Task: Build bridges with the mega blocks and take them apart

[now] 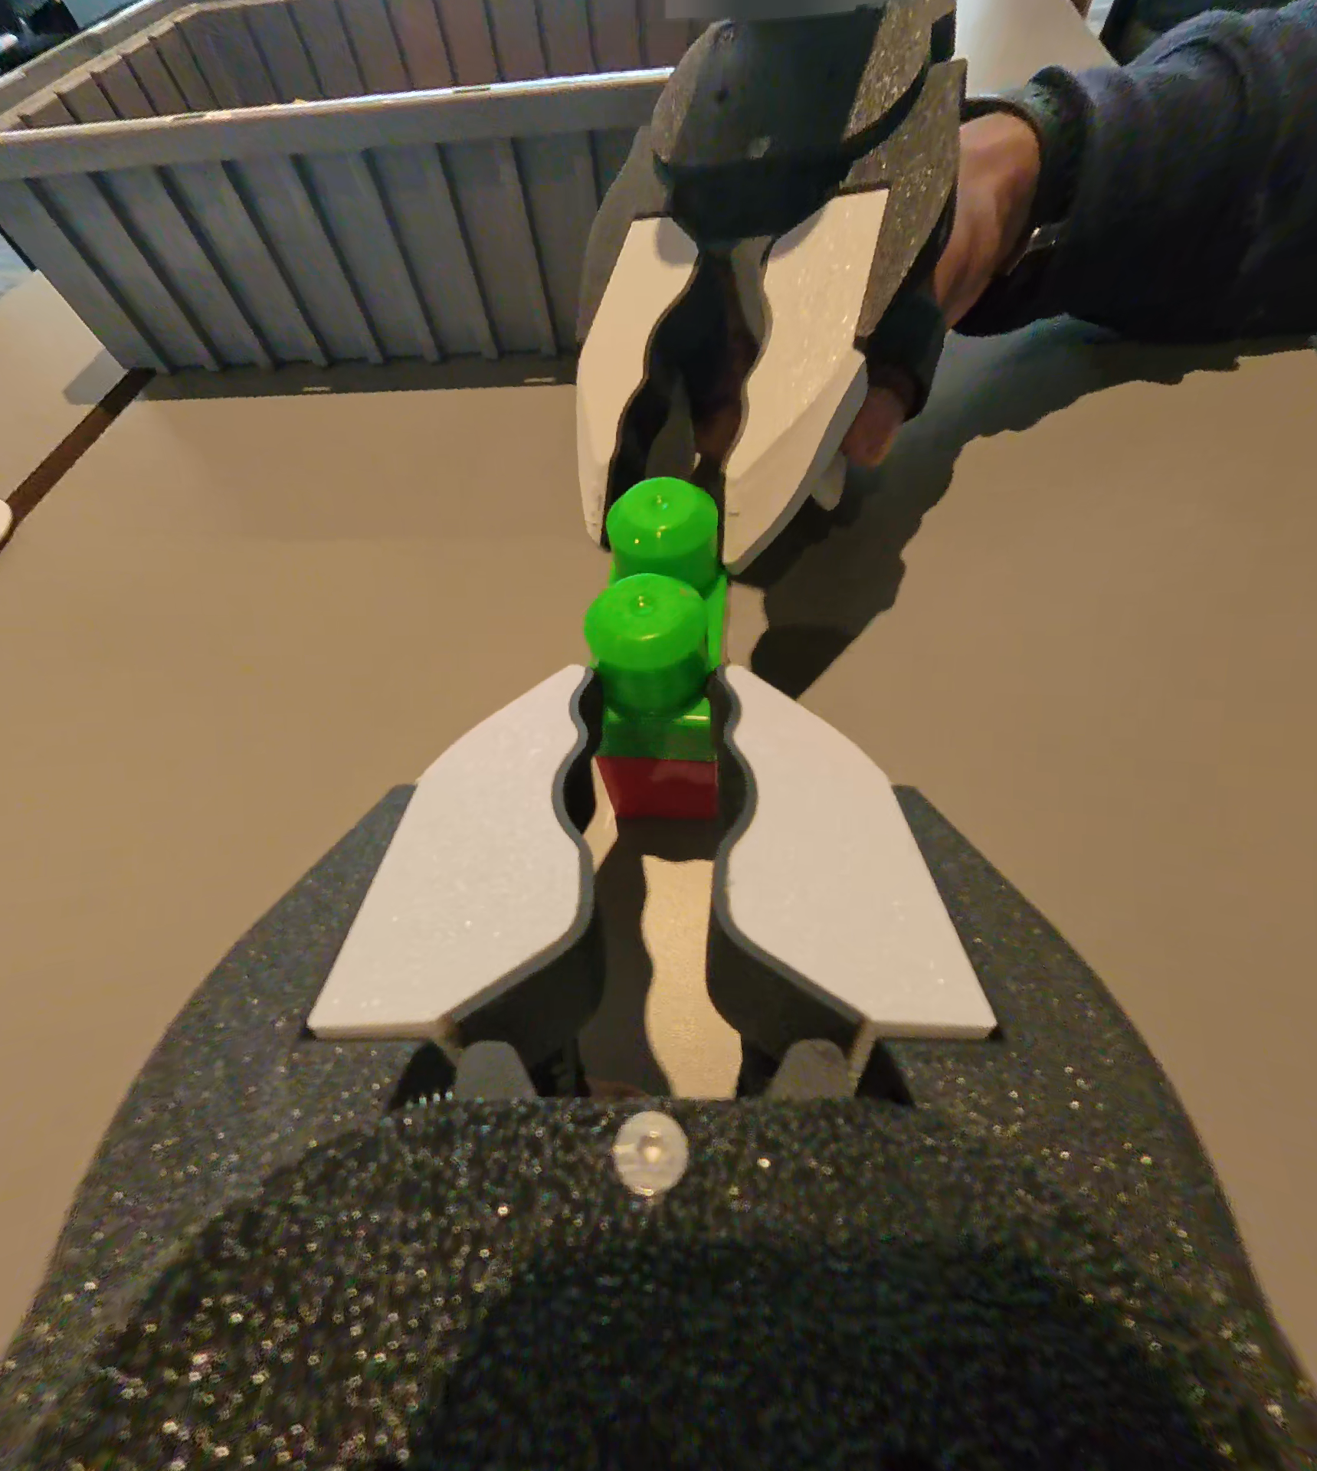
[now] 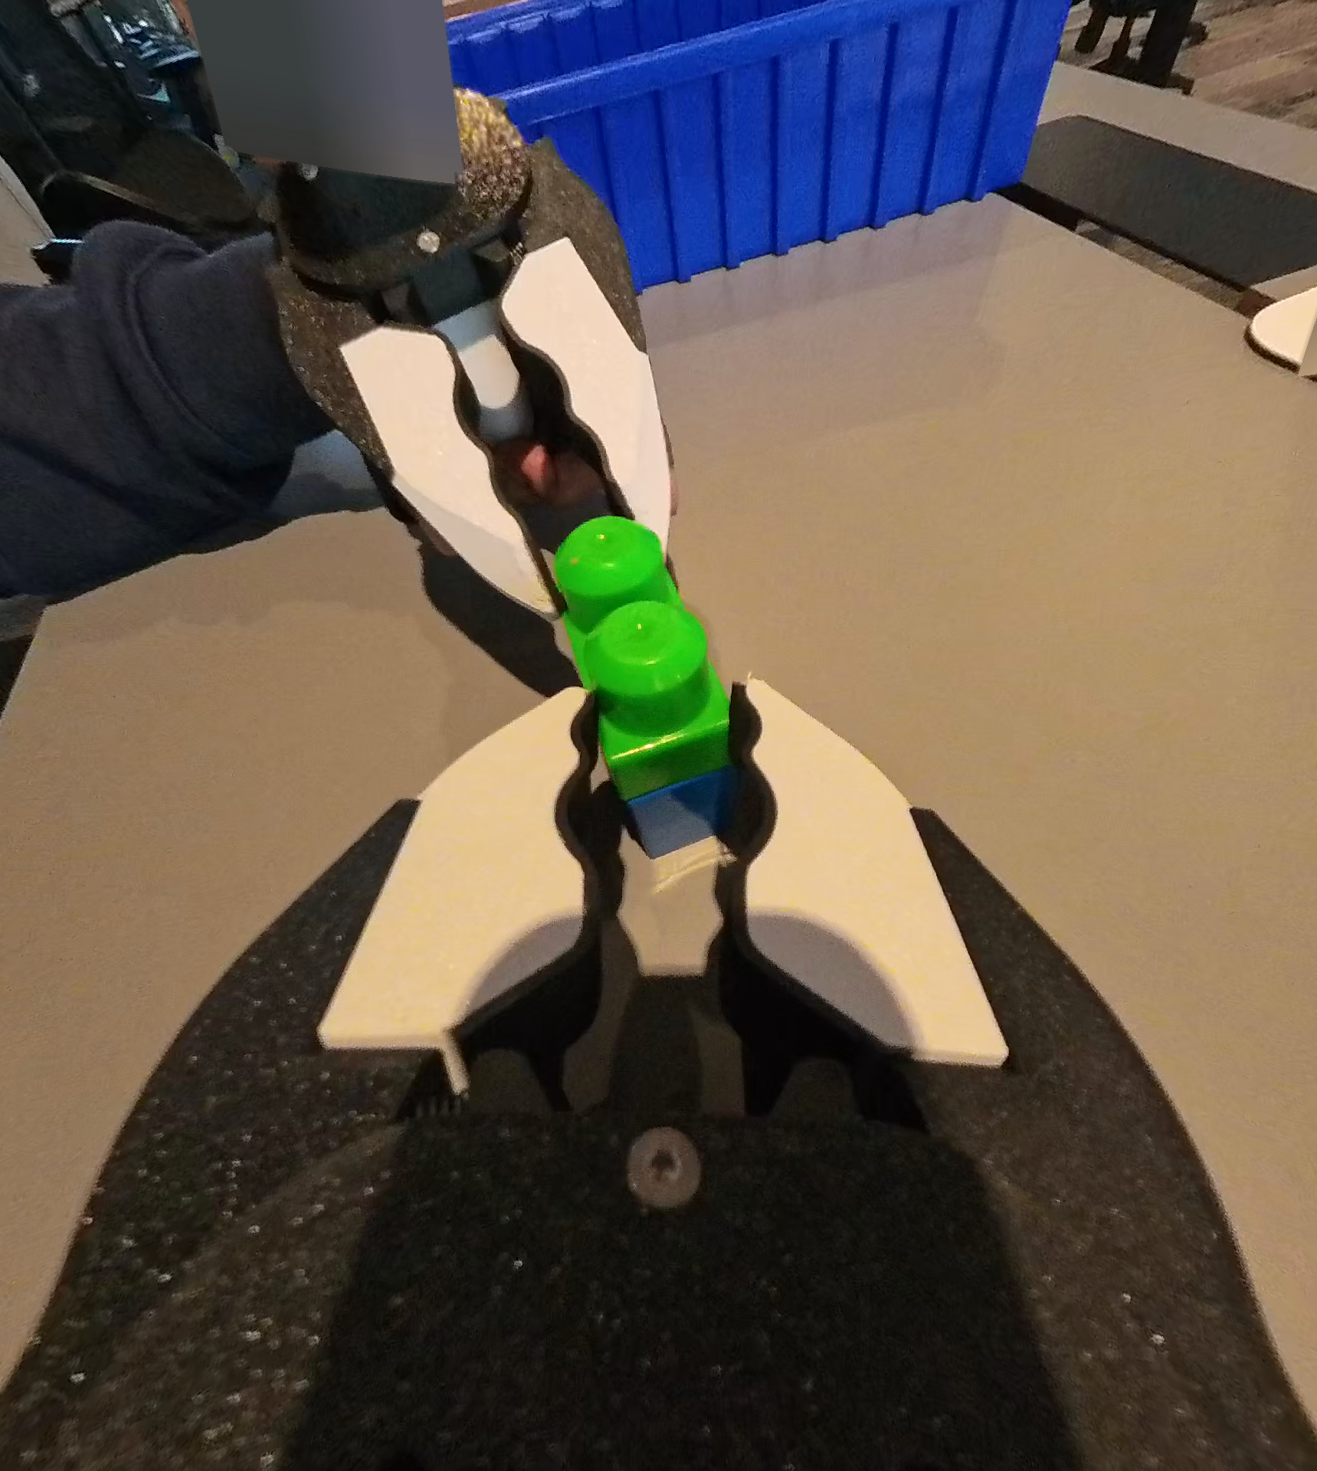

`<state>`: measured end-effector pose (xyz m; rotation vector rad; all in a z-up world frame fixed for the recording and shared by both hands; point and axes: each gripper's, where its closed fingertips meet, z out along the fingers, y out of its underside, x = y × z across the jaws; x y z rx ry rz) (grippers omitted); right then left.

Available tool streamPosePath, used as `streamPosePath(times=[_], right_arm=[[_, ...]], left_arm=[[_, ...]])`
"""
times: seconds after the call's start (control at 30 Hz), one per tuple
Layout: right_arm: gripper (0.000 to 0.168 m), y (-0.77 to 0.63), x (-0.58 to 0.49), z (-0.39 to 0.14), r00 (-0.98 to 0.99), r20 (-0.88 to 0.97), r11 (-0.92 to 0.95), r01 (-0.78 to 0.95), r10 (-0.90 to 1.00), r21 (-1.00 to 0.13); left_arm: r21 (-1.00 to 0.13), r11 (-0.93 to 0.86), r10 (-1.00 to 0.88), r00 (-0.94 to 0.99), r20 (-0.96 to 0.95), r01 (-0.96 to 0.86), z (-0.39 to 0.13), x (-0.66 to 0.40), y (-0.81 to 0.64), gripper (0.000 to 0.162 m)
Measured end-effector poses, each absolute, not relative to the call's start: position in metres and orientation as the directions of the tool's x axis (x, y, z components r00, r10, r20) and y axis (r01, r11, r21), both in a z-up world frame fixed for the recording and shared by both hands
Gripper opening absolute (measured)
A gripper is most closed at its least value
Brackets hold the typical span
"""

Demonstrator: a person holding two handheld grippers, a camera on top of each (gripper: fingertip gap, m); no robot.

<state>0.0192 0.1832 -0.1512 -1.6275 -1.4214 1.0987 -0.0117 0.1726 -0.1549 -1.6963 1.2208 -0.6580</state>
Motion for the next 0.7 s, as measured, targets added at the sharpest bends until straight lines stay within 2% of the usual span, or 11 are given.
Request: streamPosePath(times=[0.27, 0.43, 0.57, 0.63, 0.7], right_arm=[[0.032, 0.184, 0.02, -0.15, 0.058, -0.104, -0.118, 0.372, 0.993, -0.921], [0.033, 0.177, 0.028, -0.15, 0.001, -0.102, -0.094, 0.399, 0.995, -0.912], [0.043, 0.18, 0.042, -0.161, -0.005, -0.002, 0.001, 0.505, 1.0, -0.863], [0.047, 0.176, 0.042, -0.164, -0.022, -0.066, -0.046, 0.506, 0.998, -0.861], [0.052, 0.179, 0.039, -0.18, 0.0, -0.024, -0.02, 0.572, 1.0, -0.82]], left_arm=[[-0.899, -0.102, -0.922, 0.38, -0.076, -0.427, -0.154, -0.011, 0.172, 0.026], [-0.904, -0.12, -0.934, 0.355, -0.038, -0.41, -0.153, -0.005, 0.166, 0.025], [-0.898, -0.118, -0.933, 0.357, -0.045, -0.423, -0.153, -0.005, 0.166, 0.025], [-0.898, -0.123, -0.932, 0.36, -0.041, -0.422, -0.153, -0.005, 0.166, 0.025], [-0.898, -0.129, -0.931, 0.364, -0.037, -0.421, -0.153, -0.005, 0.166, 0.025]])
